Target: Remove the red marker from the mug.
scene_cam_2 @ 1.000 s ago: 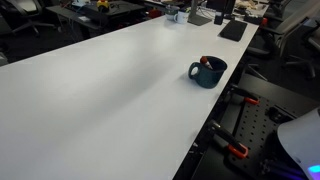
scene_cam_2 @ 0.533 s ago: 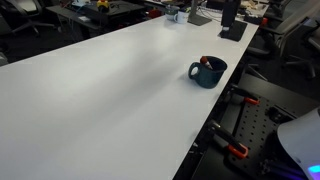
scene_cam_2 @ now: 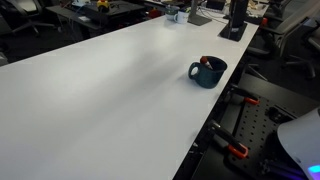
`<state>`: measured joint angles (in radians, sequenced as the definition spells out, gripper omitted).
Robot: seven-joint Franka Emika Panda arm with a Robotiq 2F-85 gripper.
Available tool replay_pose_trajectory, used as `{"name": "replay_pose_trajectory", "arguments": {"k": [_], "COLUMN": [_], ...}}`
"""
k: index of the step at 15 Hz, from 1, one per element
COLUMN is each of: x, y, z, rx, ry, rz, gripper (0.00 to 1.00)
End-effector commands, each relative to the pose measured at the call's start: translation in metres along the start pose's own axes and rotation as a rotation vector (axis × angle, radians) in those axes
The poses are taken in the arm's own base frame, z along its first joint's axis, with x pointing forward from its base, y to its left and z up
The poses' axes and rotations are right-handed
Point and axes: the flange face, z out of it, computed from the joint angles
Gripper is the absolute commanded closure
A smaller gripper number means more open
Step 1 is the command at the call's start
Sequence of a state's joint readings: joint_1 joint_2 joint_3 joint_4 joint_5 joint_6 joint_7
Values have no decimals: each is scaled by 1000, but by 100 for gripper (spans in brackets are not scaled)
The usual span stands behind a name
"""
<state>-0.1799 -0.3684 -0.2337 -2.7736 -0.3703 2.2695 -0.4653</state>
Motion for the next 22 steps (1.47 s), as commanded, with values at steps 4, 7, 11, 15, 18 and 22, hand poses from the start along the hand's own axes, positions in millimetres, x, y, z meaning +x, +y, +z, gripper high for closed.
{"name": "replay_pose_trajectory", "arguments": {"k": [4,7,11,15,18,22], "x": [7,12,19,24,27,29], "y": [0,1,-1,-1,-1,-3], "z": [7,19,38,58,68,75], "rx": [-5,-7,0,16,29,83], "ry": [10,10,0,-4,7,32], "rz": [-8,-20,-37,-52,-78,-143], "gripper": [25,41,49,38,38,47]}}
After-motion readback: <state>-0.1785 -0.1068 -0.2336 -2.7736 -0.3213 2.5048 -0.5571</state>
